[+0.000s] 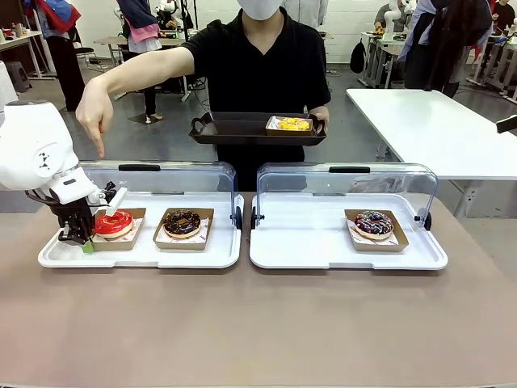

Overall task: Provide the desired donut to the person.
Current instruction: Pick up and lift the Paper togo box containing the Donut pointed at by the person.

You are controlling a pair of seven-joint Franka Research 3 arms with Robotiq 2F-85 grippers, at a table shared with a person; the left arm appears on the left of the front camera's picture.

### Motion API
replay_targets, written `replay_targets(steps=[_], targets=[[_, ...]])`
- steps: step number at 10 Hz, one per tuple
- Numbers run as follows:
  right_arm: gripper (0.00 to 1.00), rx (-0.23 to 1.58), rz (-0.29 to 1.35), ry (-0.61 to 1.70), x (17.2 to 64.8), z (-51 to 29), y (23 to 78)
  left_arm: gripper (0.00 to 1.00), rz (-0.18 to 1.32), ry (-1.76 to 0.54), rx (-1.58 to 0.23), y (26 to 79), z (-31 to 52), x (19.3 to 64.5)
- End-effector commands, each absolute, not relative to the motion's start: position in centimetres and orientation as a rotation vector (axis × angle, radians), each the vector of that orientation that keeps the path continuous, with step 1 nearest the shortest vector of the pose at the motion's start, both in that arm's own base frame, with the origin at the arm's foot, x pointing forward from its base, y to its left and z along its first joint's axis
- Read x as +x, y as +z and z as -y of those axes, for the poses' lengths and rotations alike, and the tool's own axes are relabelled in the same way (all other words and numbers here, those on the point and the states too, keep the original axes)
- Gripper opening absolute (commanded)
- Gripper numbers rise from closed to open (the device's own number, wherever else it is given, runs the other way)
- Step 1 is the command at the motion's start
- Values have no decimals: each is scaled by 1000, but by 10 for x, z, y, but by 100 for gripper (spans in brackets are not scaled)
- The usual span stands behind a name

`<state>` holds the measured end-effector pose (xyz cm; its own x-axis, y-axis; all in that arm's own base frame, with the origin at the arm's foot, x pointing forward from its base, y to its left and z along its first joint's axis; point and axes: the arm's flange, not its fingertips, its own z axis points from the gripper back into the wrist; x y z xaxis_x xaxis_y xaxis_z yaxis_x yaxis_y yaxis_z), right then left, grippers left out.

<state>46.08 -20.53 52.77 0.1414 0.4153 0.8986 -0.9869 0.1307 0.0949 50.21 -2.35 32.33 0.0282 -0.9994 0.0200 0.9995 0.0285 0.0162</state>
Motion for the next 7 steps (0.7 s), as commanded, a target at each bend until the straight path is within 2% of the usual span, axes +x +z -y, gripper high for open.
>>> replay_targets(steps=[1, 4, 7], targets=[[100, 862, 847, 1208, 462, 205, 527, 0, 10, -1564, 27, 323, 20, 502], [100, 862, 847, 1208, 462, 205, 527, 0, -6, -1602, 48, 332, 20, 492], [100, 862, 847, 1208, 462, 205, 527, 0, -50, -1616, 48, 374, 16, 449]])
